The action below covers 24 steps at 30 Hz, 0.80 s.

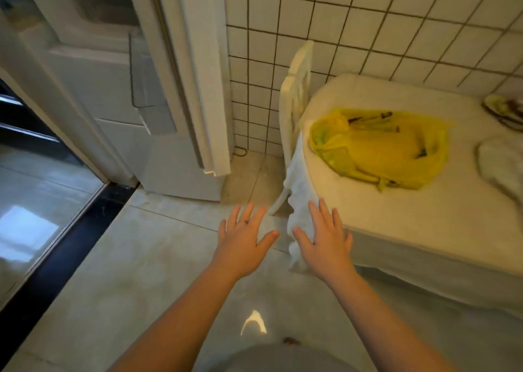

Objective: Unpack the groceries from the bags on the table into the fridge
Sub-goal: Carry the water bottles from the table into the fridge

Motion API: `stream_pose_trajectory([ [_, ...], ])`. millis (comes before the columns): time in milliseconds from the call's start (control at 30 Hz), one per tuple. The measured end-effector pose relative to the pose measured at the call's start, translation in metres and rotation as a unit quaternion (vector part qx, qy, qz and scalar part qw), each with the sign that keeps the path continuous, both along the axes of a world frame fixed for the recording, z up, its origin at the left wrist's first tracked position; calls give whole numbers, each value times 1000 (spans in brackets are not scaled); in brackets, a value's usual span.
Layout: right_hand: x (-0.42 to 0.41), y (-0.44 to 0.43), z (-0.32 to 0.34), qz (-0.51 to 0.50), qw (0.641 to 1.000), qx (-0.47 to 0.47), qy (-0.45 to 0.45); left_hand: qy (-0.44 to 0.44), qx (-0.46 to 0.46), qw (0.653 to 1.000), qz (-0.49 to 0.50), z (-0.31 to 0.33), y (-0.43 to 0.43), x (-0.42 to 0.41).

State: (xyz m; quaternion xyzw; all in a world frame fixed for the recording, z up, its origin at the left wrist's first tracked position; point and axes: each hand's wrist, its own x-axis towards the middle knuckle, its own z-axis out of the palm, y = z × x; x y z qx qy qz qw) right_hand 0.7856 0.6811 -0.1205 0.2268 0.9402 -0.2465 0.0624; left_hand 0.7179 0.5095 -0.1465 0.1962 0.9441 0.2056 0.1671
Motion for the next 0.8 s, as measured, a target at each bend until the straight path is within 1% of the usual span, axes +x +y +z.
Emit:
stream_pose_trajectory([
  [67,6,38,4,-14,1000,16,1,2,9,1000,-16,6,42,5],
  [167,15,86,7,-36,999,14,9,3,13,999,-37,11,93,8],
  [367,19,158,0,-87,996,7,3,-9,18,996,-82,17,168,-4],
  [600,-10,220,-9,-135,991,12,-9,-22,22,992,-121,11,238,-55],
  [700,-30,244,-7,-148,989,8,-2,-15,23,989,-142,7,264,-86],
  [800,-54,269,-4,-147,989,13,12,7,51,987,-151,5,288,-119],
])
